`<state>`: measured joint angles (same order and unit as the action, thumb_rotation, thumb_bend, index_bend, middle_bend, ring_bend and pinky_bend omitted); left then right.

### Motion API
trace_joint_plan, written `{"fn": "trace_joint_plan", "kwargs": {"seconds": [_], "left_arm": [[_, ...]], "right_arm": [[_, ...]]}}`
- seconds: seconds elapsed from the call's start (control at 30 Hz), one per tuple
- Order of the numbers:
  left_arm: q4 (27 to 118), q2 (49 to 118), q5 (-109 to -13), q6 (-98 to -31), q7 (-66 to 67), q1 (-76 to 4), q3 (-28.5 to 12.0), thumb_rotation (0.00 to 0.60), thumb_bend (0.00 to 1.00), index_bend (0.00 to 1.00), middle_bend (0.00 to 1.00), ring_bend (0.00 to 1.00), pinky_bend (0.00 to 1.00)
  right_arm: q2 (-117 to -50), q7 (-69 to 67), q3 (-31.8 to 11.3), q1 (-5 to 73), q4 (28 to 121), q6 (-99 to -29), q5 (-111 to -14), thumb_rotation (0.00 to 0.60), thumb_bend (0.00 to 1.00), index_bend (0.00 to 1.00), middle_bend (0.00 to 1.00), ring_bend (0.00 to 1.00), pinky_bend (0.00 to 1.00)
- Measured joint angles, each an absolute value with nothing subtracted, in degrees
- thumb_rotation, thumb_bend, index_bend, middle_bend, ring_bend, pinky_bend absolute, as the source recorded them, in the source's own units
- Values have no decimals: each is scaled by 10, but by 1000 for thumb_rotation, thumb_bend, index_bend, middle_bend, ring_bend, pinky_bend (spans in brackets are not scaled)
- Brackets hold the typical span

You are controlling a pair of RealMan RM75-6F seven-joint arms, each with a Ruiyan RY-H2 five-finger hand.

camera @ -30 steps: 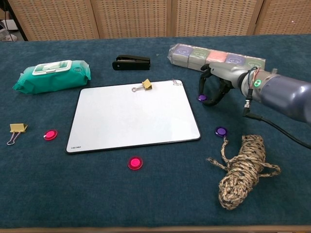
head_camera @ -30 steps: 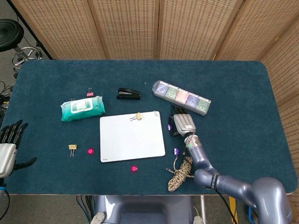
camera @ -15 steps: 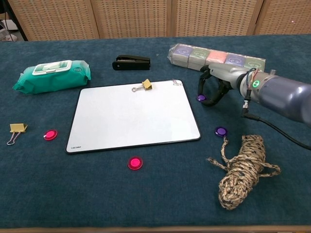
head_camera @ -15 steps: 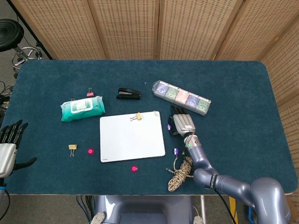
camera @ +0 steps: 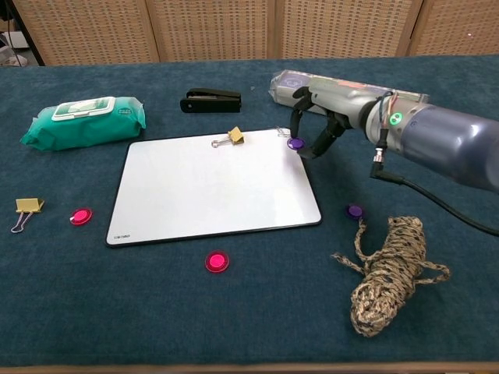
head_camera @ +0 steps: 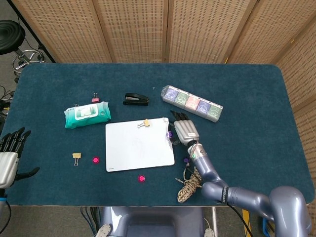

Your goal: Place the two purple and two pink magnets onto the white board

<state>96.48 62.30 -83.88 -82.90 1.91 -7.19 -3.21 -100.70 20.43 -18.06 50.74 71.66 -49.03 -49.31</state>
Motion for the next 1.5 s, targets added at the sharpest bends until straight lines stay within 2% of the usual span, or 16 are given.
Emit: {"fn": "trace_joint_plan", "kwargs": {"seconds": [0.43, 0.5, 0.57, 0.67, 0.9, 1.1, 1.3, 1.5], "left_arm": [[966, 613, -838, -829, 0, -71, -33, 600, 0, 0, 0, 0, 0], [966, 612, -837, -828, -2, -71, -34, 600, 0, 0, 0, 0, 0], [966, 611, -837, -828, -2, -71, -34, 600, 0, 0, 0, 0, 0], [966, 610, -837, -828, -3, -70, -33, 600, 0, 0, 0, 0, 0], [967, 612, -836, -826, 1, -71, -32, 600, 0, 0, 0, 0, 0], [967, 613, -837, -826, 4, -71, -31, 600, 0, 0, 0, 0, 0], [967, 615, -839, -822, 8, -72, -29, 600, 0, 0, 0, 0, 0], [966, 618, -838, -818, 14, -73, -27, 600, 0, 0, 0, 0, 0]], "right_arm": [[-1059, 281, -194, 561, 716, -500, -419, 600, 411, 531, 0, 0, 0], [-1067, 292, -193, 566, 710, -501, -409, 600, 411, 460, 0, 0, 0], [-1074, 301, -192, 571, 704, -501, -397, 600, 411, 313, 0, 0, 0], [-1077, 309, -188, 575, 701, -498, -385, 600, 411, 190, 0, 0, 0], [-1064, 311, -186, 573, 727, -506, -384, 600, 411, 237, 0, 0, 0], [-1030, 312, -176, 556, 785, -540, -409, 600, 412, 247, 0, 0, 0], [-965, 304, -142, 510, 872, -583, -462, 600, 411, 269, 0, 0, 0], [-908, 298, -87, 461, 940, -623, -527, 600, 411, 311, 0, 0, 0]]}}
